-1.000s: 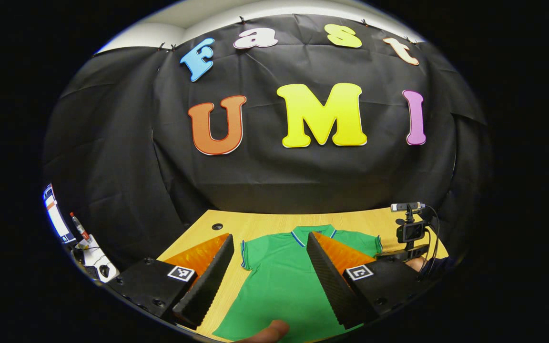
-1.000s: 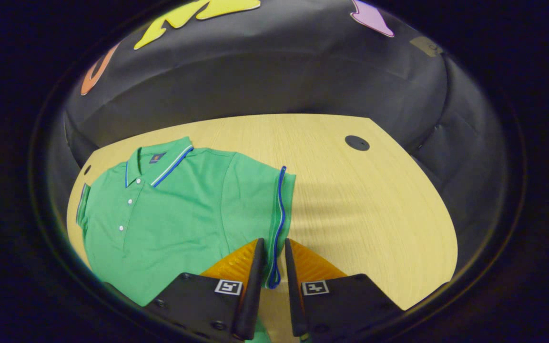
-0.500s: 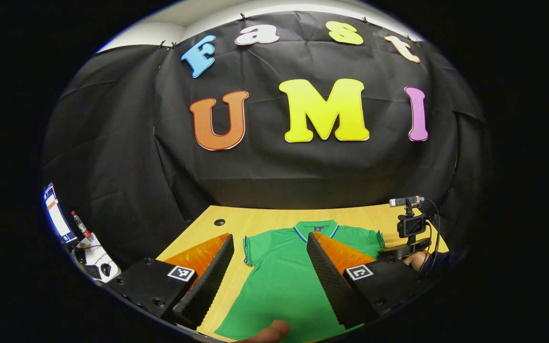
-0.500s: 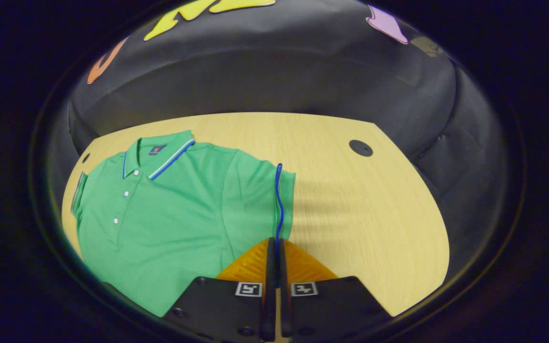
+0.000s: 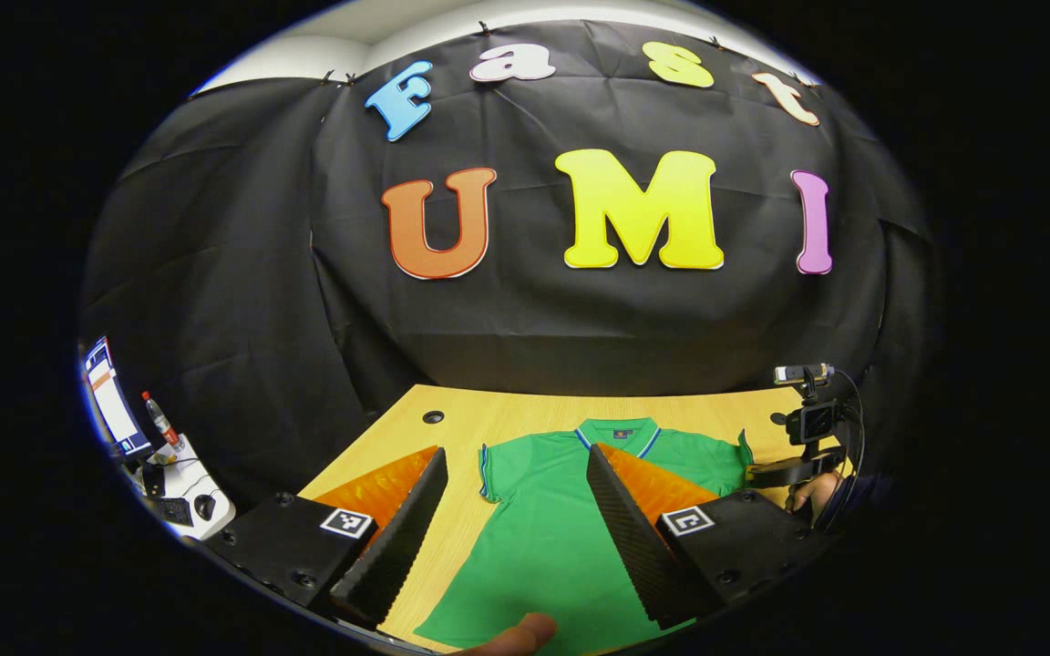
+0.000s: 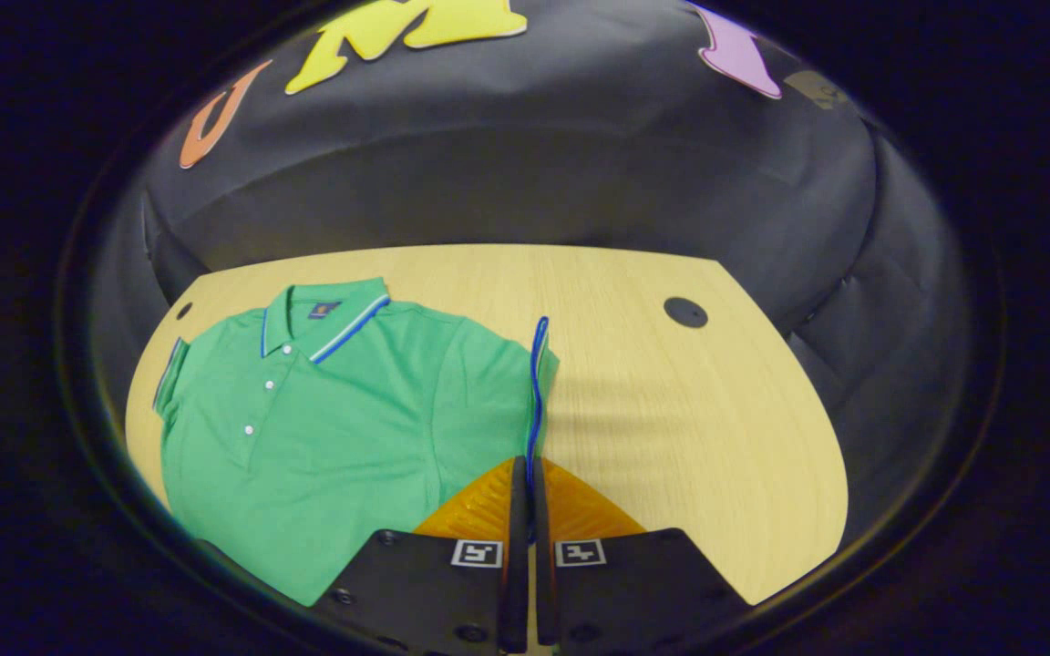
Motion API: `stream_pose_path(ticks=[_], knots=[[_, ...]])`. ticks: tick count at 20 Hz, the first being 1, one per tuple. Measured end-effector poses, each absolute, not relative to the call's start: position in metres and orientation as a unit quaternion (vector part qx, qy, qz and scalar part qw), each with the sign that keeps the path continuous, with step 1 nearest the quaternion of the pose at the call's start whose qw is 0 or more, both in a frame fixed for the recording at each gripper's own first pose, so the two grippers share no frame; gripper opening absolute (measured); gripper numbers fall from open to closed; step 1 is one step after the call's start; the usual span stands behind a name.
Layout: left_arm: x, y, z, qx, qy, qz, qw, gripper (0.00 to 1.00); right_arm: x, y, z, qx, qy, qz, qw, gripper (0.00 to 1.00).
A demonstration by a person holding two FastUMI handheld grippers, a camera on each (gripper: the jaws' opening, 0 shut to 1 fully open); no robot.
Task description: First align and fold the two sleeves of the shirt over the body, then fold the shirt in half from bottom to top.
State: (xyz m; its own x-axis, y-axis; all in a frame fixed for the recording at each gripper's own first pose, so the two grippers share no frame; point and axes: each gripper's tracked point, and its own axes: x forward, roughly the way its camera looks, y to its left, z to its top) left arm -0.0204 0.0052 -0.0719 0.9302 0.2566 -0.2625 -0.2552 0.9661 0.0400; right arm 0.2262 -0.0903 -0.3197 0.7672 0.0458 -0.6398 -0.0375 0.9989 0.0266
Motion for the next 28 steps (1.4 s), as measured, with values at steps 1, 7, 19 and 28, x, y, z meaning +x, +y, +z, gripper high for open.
stream_pose_path(ticks=[1, 7, 19, 28], knots=[[-0.022, 0.006, -0.071, 0.001, 0.132, 0.131, 0.983, 0.99, 0.227, -0.087, -0.314, -0.009, 0.332, 0.033, 0.943, 0.07], [-0.036, 0.017, -0.071, -0.002, 0.132, 0.145, 0.981, 0.99, 0.225, -0.055, -0.294, -0.100, 0.285, 0.096, 0.948, 0.06], [-0.076, 0.040, -0.074, -0.024, 0.139, 0.191, 0.971, 0.99, 0.206, 0.042, -0.325, -0.187, 0.284, 0.195, 0.920, 0.05], [-0.060, 0.084, -0.093, -0.044, 0.160, 0.144, 0.976, 0.99, 0.185, 0.035, -0.284, -0.095, 0.298, 0.152, 0.938, 0.73]])
